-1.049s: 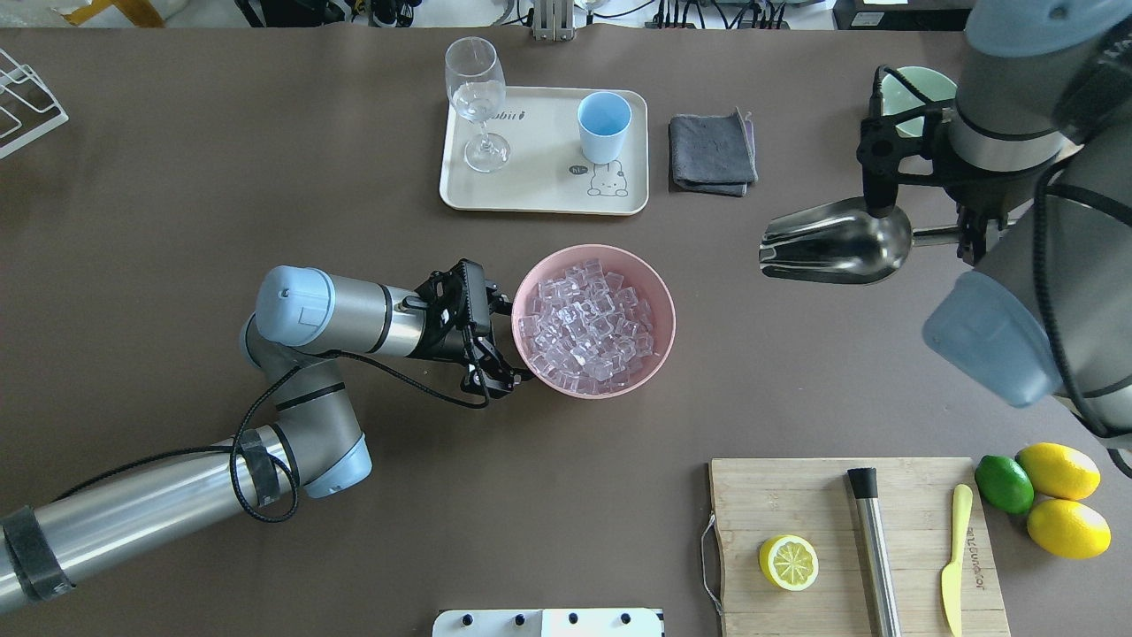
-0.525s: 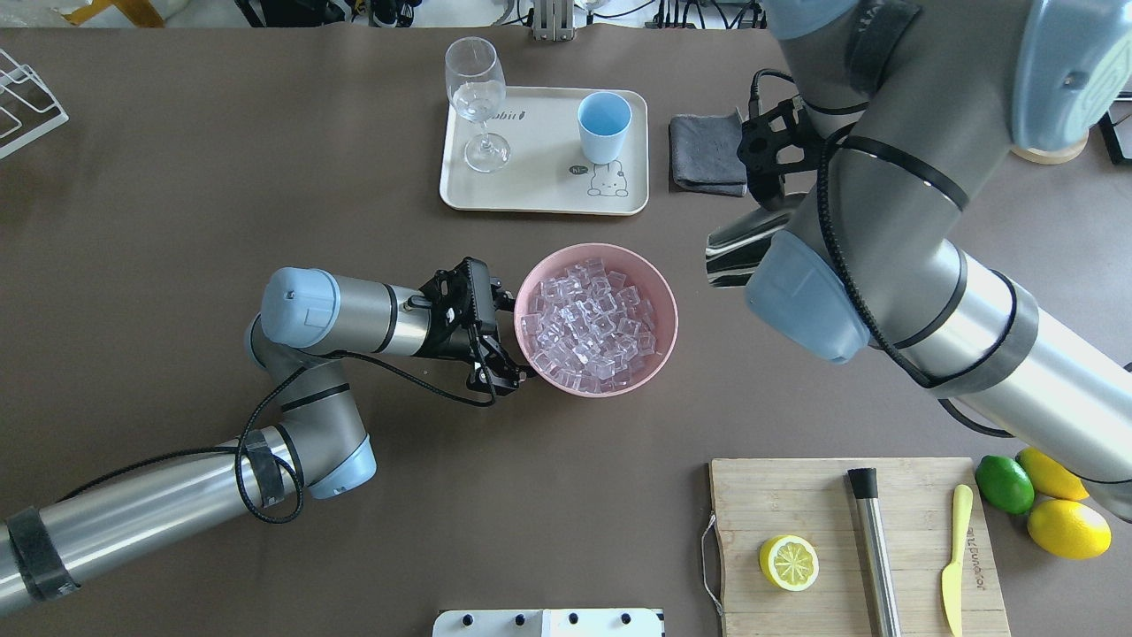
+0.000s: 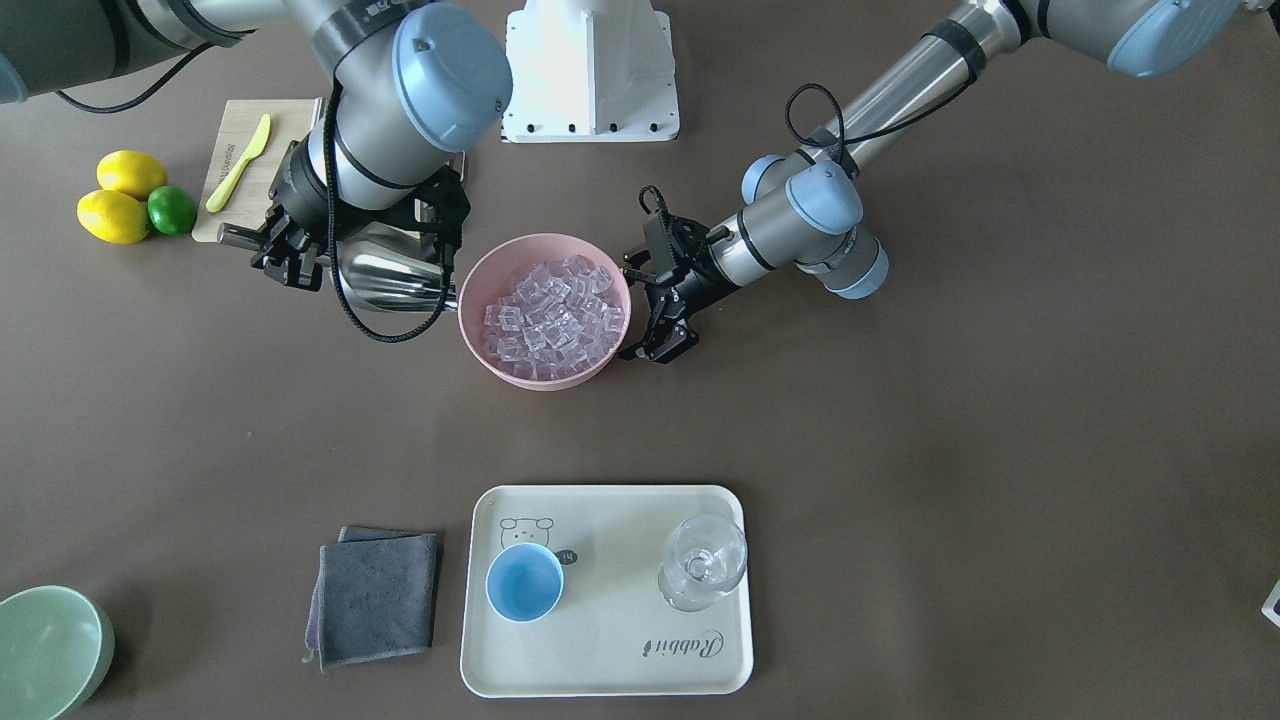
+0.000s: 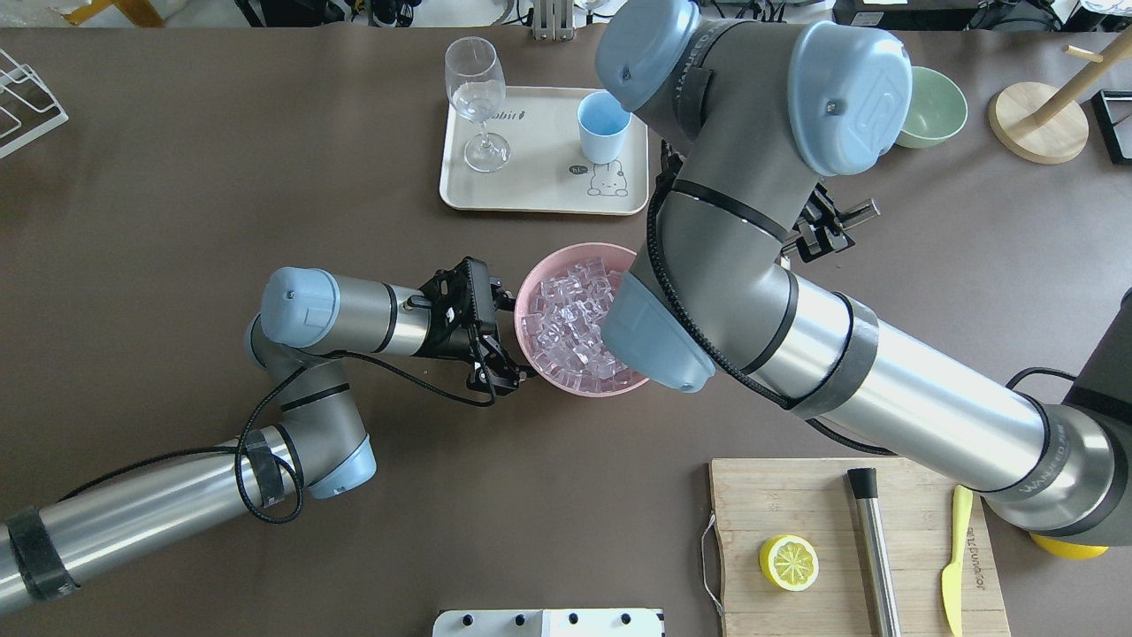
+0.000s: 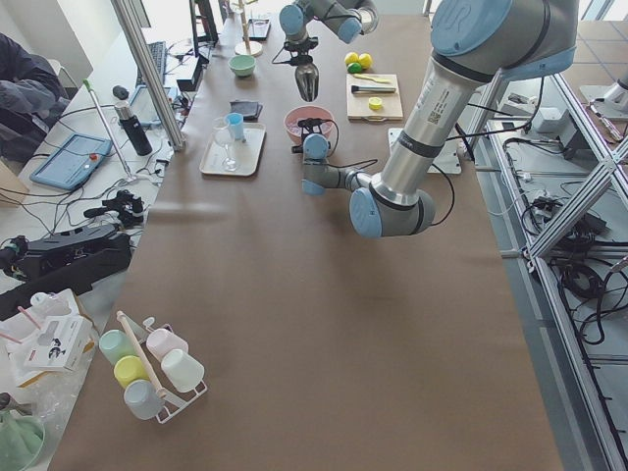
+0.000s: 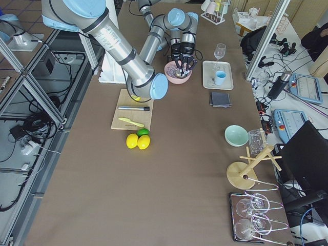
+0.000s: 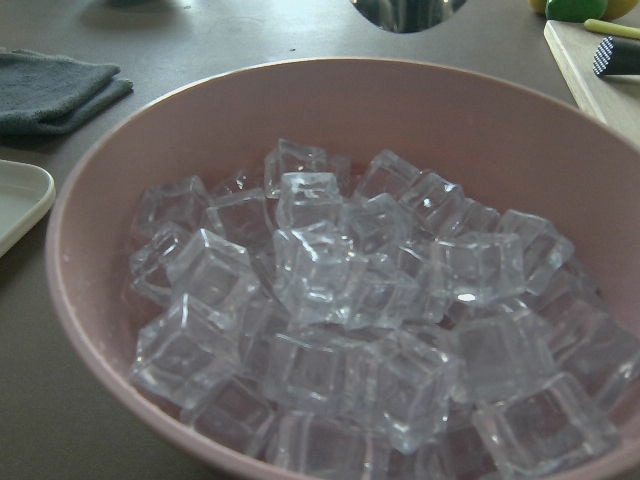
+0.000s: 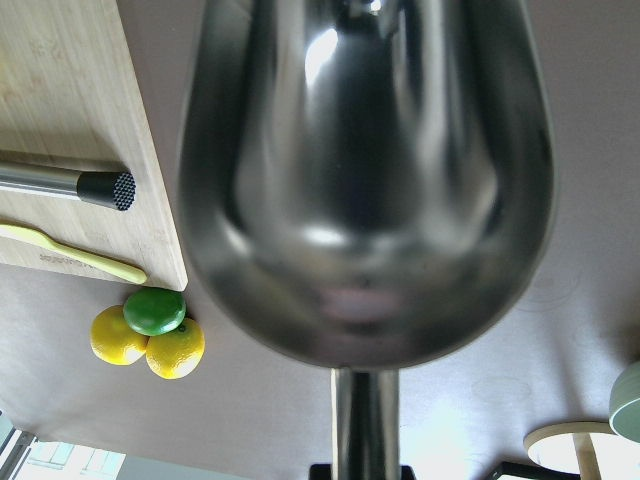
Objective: Put ice in cup with scoop
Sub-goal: 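Lower the scoop into the ice cubes with the right gripper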
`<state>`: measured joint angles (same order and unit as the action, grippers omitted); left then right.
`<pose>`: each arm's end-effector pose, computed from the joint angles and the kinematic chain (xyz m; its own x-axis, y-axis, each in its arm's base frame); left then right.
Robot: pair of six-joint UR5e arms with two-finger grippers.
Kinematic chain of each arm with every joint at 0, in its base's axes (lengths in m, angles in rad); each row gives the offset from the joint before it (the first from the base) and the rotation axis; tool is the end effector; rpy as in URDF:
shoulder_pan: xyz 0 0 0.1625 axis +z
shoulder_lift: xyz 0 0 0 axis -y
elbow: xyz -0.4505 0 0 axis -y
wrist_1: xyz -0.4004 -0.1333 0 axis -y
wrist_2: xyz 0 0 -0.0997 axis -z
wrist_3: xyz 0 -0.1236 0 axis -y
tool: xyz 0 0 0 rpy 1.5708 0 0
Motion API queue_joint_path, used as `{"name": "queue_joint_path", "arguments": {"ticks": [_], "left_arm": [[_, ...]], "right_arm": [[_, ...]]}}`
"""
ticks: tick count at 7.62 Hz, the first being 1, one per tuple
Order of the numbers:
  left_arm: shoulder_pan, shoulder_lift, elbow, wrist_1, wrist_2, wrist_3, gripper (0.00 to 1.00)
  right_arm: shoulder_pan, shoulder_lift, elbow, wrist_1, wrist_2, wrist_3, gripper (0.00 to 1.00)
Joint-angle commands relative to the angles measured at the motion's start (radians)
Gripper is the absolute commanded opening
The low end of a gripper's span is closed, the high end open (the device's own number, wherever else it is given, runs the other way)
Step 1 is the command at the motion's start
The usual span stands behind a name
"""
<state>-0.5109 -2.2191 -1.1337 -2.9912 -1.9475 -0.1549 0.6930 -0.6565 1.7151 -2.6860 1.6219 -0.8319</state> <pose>0.6306 -0.4542 0.3312 0.1246 0.9834 -0.1319 0.0731 0.1235 0.9896 -0.4156 -0.5102 0.2173 -0.1366 -0.9877 0.0762 0.9906 -0.1370 -0.0004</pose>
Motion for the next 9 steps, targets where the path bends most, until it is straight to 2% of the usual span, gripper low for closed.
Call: {"name": "queue_joint_path", "arguments": {"ticks": [1,7,9], "left_arm": [[-0.003,0.001,-0.001,-0.002,-0.004,0.000,0.98],[-0.005,0.007,-0.006,-0.009,-0.007,0.000,0.98],[-0.005,0.007,-0.006,-0.009,-0.007,0.000,0.98]], "right_arm": [[-0.036,0.076,-0.132,-0.002,-0.025,0.016,0.00],[-0.079,0.124,-0.235,0.017,-0.050,0.043,0.00],[-0.101,0.144,-0.296,0.044,-0.048,0.120,0.00]]}}
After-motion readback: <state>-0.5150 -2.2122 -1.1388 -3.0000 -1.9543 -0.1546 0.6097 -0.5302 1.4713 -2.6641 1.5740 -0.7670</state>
